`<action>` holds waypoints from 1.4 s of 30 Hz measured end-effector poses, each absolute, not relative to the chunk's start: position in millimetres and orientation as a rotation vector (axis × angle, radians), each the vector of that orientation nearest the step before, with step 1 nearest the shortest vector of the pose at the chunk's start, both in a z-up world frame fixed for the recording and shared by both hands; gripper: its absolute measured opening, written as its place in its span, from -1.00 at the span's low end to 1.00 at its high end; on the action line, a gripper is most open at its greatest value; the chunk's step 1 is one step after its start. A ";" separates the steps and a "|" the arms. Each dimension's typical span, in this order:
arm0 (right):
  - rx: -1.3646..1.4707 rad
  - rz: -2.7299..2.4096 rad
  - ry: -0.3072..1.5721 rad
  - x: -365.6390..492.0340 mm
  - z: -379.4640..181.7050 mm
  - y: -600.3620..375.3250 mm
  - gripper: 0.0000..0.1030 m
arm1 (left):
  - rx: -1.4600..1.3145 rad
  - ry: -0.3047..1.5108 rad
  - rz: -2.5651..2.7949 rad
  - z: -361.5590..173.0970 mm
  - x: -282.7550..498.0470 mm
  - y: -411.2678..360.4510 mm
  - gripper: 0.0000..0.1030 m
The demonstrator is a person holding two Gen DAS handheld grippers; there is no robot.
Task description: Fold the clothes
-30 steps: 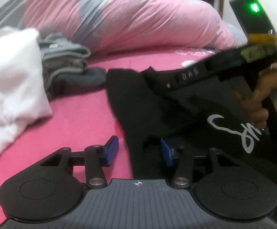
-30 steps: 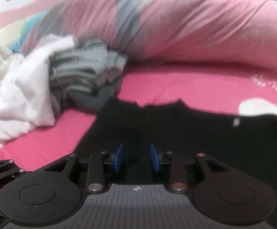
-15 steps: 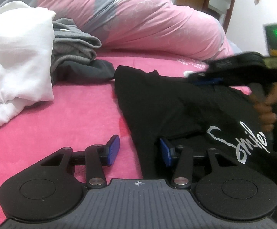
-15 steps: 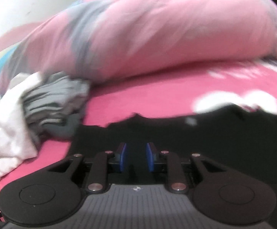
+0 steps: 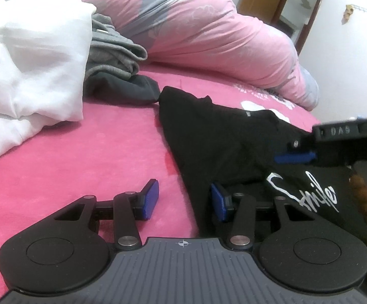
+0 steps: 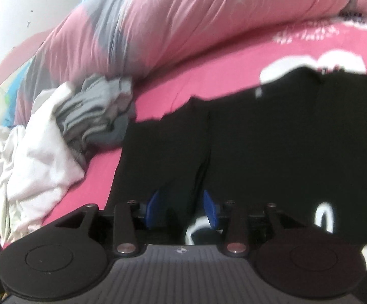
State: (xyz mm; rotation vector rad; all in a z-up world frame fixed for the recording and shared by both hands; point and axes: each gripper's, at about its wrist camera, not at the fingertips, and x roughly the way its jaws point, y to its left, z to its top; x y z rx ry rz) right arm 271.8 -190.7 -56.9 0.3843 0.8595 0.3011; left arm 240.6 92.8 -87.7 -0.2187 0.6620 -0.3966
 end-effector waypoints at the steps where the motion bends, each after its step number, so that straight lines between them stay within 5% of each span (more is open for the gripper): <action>1: 0.384 0.295 0.871 271.7 -60.7 -188.1 -0.19 | -0.216 0.662 -0.398 -88.0 240.3 92.9 -0.10; 5: 0.367 0.308 0.882 267.7 -69.9 -179.4 -0.27 | -0.205 0.662 -0.407 -89.7 241.0 93.3 -0.10; 9: 0.379 0.302 0.876 264.5 -72.3 -180.7 -0.86 | -0.176 0.658 -0.409 -89.8 239.9 90.7 -0.10; 25: 0.345 0.270 0.901 245.6 -65.2 -184.8 -0.90 | -0.101 0.666 -0.402 -87.7 235.1 87.0 -0.11; 32: 0.241 0.290 0.868 244.3 -53.5 -175.9 -0.68 | -0.169 0.696 -0.424 -78.8 236.9 100.6 -0.11; 42: 0.127 0.371 0.762 266.9 -14.0 -150.9 -0.68 | -0.316 0.658 -0.469 -69.1 246.3 108.2 -0.05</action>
